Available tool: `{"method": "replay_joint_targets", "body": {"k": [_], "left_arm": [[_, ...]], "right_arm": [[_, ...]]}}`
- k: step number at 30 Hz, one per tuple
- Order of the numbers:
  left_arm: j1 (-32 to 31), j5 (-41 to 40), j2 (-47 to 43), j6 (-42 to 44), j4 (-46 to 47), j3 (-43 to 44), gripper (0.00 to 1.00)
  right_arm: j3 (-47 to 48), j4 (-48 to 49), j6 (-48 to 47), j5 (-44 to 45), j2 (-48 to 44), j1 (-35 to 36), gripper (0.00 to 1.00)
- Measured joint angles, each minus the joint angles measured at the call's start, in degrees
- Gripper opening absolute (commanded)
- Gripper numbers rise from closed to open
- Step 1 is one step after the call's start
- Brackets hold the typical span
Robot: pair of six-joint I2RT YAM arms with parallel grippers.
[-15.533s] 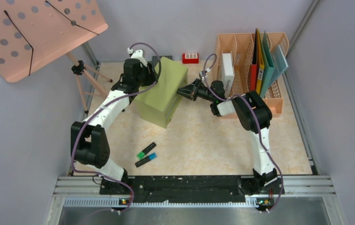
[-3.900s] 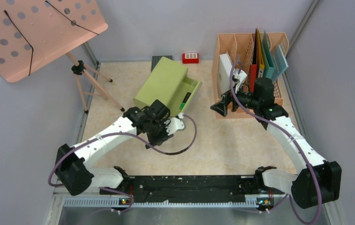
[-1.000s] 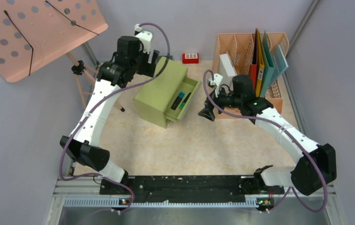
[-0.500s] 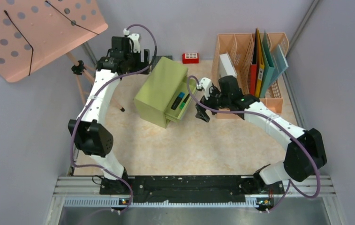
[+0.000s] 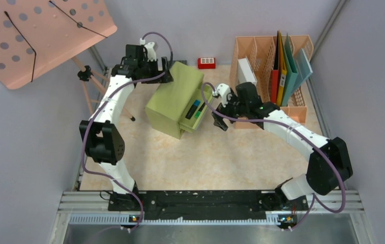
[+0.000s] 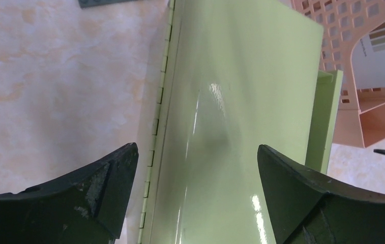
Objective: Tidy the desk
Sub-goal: Close the drawer in the storage box.
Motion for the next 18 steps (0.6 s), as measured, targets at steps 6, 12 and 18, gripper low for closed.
{"method": "replay_joint_targets", "body": {"k": [6,12,18], "left_arm": [[-0.02,3.43,1.38,-0.92,1.42,-4.0,0.93],[0.11,5.4,2.14,-0.96,1.97,-4.15,0.93],[0.15,5.53,2.27,-0.68,1.97,-4.15,0.92]], "right_arm": [[1.99,0.9,1.44,0.76,4.59,0.11,0.86],[4.9,2.19,2.01,1.75,10.93,0.11,0.86],[9.97,2.43,1.68,2.91,16.26,0.5,0.86]]}}
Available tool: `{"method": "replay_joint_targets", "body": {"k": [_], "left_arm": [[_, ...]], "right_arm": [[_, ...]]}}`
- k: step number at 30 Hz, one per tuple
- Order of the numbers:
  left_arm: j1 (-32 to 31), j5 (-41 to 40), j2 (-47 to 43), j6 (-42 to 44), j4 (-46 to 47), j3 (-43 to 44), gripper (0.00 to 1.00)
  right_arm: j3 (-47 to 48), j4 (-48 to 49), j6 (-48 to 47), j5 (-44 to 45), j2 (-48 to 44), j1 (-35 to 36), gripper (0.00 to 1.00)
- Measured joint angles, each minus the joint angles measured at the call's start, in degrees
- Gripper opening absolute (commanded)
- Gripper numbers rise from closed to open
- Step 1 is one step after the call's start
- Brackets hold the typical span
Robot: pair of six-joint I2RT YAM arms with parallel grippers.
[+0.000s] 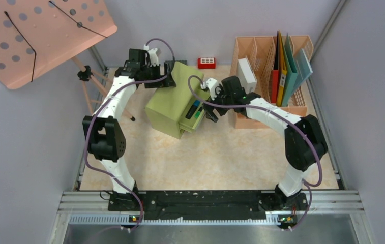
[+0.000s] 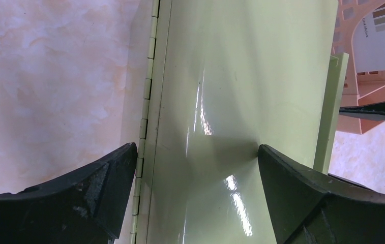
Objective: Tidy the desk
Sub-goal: Close the drawer in the storage box.
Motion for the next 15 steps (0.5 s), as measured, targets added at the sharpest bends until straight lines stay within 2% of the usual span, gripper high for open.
{"method": "replay_joint_targets", "body": {"k": [15], "left_arm": [[0.26,1.25,0.72,0.15,-0.02,0.37,0.91]], "right_arm": [[7.93,2.05,-0.57,-0.92,7.74,2.34,0.85]]}}
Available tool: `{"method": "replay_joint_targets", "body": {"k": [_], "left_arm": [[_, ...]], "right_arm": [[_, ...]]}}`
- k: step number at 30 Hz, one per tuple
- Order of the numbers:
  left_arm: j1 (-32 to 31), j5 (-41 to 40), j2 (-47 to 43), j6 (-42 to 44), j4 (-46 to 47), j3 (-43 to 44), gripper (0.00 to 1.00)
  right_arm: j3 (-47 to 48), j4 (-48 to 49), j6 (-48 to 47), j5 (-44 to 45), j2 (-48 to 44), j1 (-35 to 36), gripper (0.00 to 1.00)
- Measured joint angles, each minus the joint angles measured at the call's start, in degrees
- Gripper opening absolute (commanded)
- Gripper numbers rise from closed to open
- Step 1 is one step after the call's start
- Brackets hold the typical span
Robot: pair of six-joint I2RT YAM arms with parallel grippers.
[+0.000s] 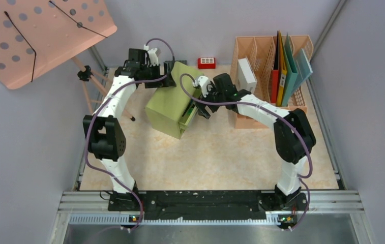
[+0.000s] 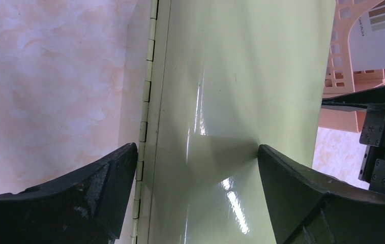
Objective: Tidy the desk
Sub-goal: Close the drawer in the storage box.
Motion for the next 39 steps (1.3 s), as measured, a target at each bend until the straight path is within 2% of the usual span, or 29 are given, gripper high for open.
{"method": "replay_joint_targets", "body": {"k": [22,25,30,35,39], "left_arm": [[0.17,0.9,1.27,0.98,-1.44,2.05,0.93],[-0.04,-0.59,1.27,2.71,-2.05,2.99,0.98],[-0.17,-4.02,0.81,6.51,-2.34,4.61,0.98],[-0.52,-7.21,-4.04,10.73,-2.82,3.78,0.98],[-4.0,-11.78,-14.93,14.99,-0.81,-4.13,0.98]], "right_arm": [[5.86,9.09,6.67,-4.83,7.23,1.51,0.85],[5.68,9.01,7.41,-5.09,7.43,1.73,0.85],[3.19,9.46,7.45,-4.2,5.22,1.77,0.86],[0.22,5.77,6.12,-1.86,-1.44,1.68,0.87],[-2.84,4.22,5.29,-1.51,-7.98,0.26,0.87]]}}
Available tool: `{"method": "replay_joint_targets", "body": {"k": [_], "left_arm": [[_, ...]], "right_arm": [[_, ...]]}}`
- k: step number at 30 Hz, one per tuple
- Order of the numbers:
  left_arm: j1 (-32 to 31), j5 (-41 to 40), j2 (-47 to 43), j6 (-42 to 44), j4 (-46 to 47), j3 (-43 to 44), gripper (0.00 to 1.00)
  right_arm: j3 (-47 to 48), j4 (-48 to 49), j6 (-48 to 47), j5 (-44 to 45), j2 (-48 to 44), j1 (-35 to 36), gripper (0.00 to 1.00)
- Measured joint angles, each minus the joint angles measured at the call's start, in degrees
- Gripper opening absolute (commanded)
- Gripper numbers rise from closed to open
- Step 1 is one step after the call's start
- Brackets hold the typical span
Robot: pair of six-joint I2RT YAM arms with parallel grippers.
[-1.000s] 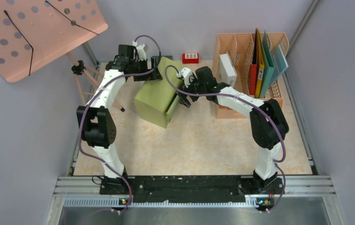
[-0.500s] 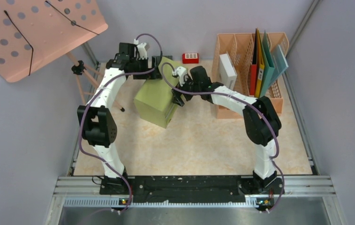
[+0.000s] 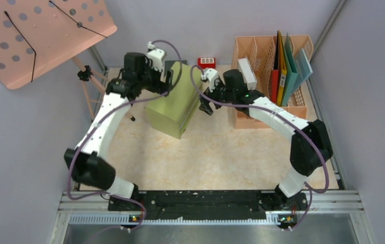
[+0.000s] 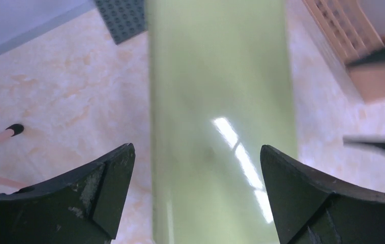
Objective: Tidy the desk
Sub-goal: Close the drawer in the storage box, then move the storage box to the center of the board.
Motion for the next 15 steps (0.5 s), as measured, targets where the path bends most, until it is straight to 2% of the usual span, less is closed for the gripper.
{"method": "replay_joint_targets", "body": {"k": [4,7,15], "left_arm": [[-11.78,-6.84,-13.7,6.32,3.87,-13.86,0.98],[-20.37,-11.1,-19.02,10.43,5.66,-21.07,0.98],[-27.63,-25.9,-17.77,19.56,11.67,-33.62,0.98]], "right_arm": [[-3.72,-1.81,-0.33,-4.87,-5.86,-4.94,0.87],[-6.67,-3.76,-0.61,-8.33,-10.27,-8.92,0.88],[-7.61,-9.64,-3.61,-11.04,-21.9,-10.99,0.89]]}}
